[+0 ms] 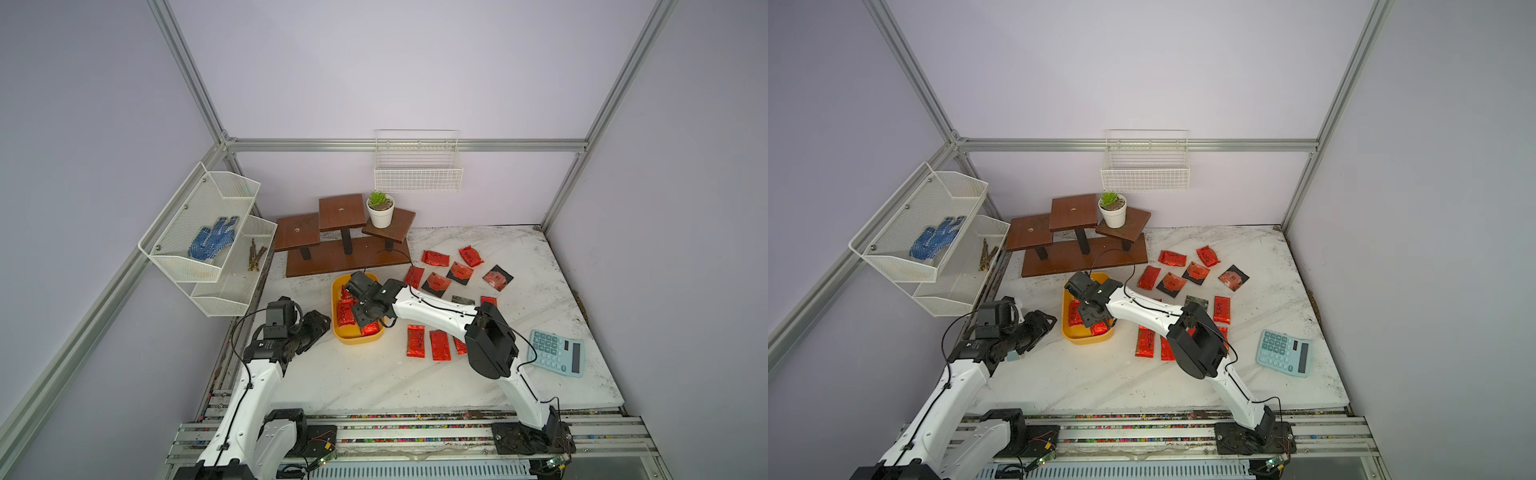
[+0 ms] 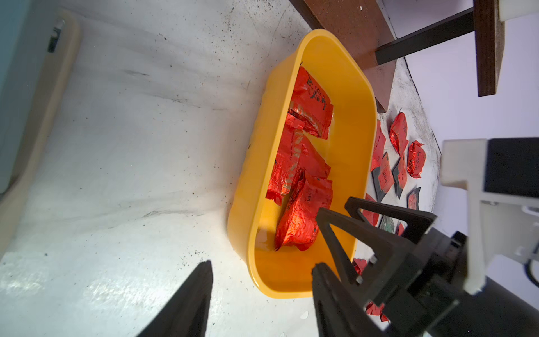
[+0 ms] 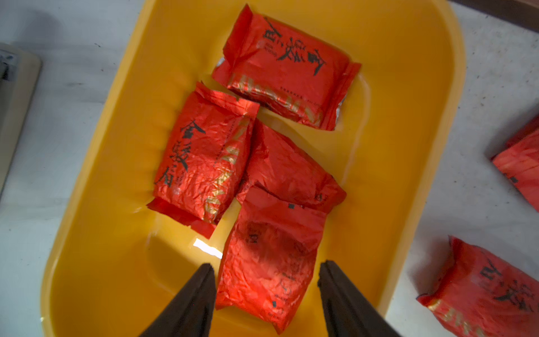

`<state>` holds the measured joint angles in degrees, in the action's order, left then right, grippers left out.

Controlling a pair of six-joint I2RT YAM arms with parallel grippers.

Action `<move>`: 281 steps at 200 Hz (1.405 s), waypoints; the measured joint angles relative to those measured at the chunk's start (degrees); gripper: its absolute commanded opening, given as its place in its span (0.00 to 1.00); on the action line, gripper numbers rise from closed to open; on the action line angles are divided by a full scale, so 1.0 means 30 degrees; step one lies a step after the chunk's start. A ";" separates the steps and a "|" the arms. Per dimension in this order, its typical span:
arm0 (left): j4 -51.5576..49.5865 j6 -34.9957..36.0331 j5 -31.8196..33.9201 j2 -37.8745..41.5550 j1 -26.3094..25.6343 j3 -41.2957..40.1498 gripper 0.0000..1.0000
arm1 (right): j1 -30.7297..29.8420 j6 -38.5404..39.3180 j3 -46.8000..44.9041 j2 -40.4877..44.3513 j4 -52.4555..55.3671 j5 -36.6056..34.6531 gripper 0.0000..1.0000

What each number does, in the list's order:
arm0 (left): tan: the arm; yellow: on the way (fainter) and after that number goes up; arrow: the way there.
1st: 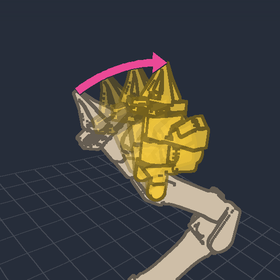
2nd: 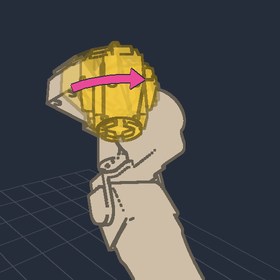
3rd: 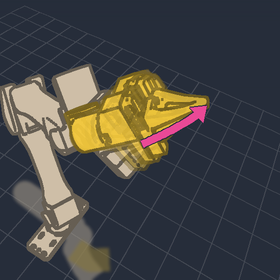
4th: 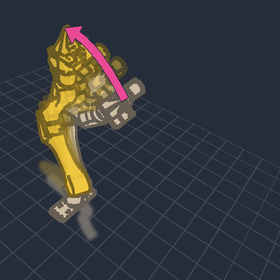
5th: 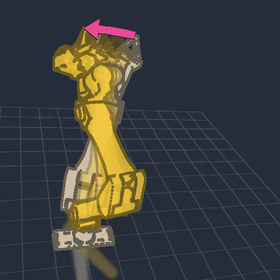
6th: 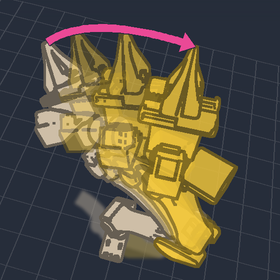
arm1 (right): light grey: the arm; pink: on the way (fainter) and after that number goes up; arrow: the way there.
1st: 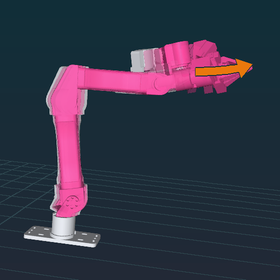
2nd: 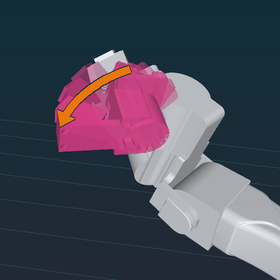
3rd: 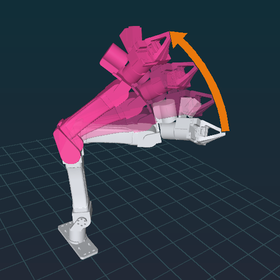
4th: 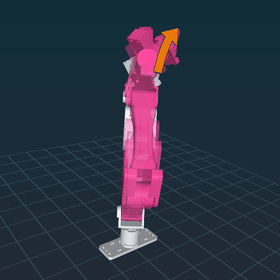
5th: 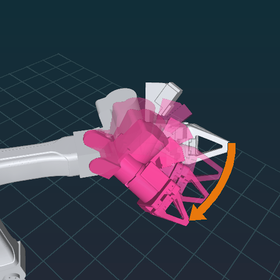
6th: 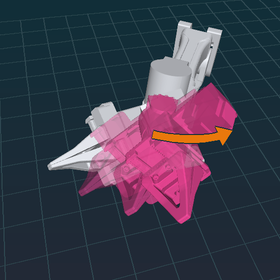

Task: Take the tea bags out of the storage box
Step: Pick up the tea bag from the storage box.

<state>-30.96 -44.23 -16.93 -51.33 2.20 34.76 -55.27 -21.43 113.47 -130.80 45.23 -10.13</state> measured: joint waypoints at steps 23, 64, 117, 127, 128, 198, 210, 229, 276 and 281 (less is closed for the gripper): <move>-0.0022 0.0117 -0.0073 0.0299 0.0000 0.0000 0.59 | -0.0022 -0.0240 0.0262 -0.0517 0.0182 -0.0160 0.71; -0.0007 0.0124 -0.0255 0.0794 0.0000 -0.0233 0.59 | -0.0044 -0.0495 0.0947 -0.1530 0.0277 -0.0109 0.68; -0.0342 0.0124 -0.0299 0.0918 0.0000 -0.0488 0.59 | -0.0044 -0.0765 0.1217 -0.1894 0.0423 -0.0095 0.44; -0.0386 0.0124 -0.0299 0.0925 0.0000 -0.0488 0.59 | -0.0044 -0.0772 0.1217 -0.1894 0.0423 -0.0102 0.40; -0.0393 0.0124 -0.0299 0.0925 0.0000 -0.0488 0.59 | -0.0044 -0.0758 0.1217 -0.1894 0.0430 -0.0102 0.40; -0.0794 0.0124 -0.0313 0.1166 0.0000 -0.0488 0.59 | -0.0044 -0.0823 0.1217 -0.1428 0.0415 -0.0233 0.32; -0.0933 0.0124 -0.0372 0.1260 0.0000 -0.0488 0.59 | -0.0051 -0.0823 0.1217 -0.1100 0.0393 -0.0270 0.32; -0.1027 0.0117 -0.0525 0.1435 0.0000 -0.0488 0.59 | -0.0044 -0.0816 0.1217 -0.0423 0.0357 -0.0357 0.32; -0.1239 0.0102 -0.0801 0.1858 0.0000 -0.0321 0.59 | -0.0051 -0.0495 0.0925 0.1851 0.0029 -0.0634 0.30; -0.1326 0.0109 -0.0809 0.1872 0.0000 -0.0233 0.59 | -0.0044 -0.0437 0.0634 0.2244 -0.0153 -0.0627 0.30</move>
<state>-34.94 -43.90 -19.35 -45.71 2.20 34.06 -55.40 -22.74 115.37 -124.07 44.77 -12.01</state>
